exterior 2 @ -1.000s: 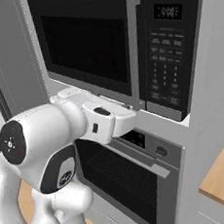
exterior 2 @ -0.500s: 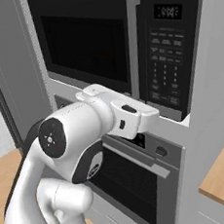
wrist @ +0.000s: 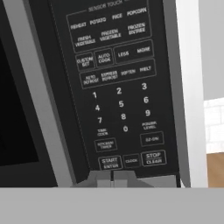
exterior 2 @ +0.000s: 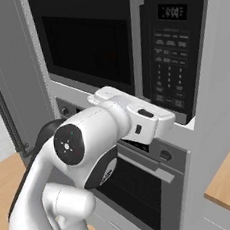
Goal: Pick the squash from the sink and place it in the bowl. Then pick the bowl and place it in the microwave. Then close the microwave door and press the start button.
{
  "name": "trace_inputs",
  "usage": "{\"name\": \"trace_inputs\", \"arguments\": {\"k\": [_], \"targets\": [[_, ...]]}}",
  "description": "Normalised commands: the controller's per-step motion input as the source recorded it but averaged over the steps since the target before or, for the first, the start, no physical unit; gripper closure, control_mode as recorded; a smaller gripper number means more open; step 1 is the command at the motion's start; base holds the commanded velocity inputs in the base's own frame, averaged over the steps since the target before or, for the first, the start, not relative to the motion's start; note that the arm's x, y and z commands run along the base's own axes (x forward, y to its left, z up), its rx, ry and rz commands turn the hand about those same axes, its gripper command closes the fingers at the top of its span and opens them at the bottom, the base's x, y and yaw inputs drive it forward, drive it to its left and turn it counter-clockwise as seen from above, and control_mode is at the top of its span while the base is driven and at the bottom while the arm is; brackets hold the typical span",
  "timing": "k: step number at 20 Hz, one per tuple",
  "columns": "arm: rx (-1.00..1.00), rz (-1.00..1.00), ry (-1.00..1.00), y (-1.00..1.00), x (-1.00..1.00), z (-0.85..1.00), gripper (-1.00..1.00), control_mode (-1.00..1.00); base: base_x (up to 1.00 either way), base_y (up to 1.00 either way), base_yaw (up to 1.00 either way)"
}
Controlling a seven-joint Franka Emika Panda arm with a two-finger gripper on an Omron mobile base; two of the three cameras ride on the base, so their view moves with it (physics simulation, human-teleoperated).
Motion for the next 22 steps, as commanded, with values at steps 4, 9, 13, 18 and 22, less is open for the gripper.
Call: {"name": "trace_inputs", "arguments": {"k": [4, 9, 13, 18, 22], "targets": [[0.0, 0.0, 0.0, 0.0, 0.04, -0.16, 1.0, -1.0, 0.0, 0.0, 0.0], [0.0, 0.0, 0.0, 0.0, 0.15, -0.21, 1.0, -1.0, 0.0, 0.0, 0.0], [0.0, 0.0, 0.0, 0.0, 0.23, -0.05, 1.0, -1.0, 0.0, 0.0, 0.0], [0.0, 0.0, 0.0, -0.09, 0.22, 0.0, 1.0, -1.0, 0.0, 0.0, 0.0], [0.0, 0.0, 0.0, -0.27, 0.14, 0.0, 1.0, -1.0, 0.0, 0.0, 0.0]]}}
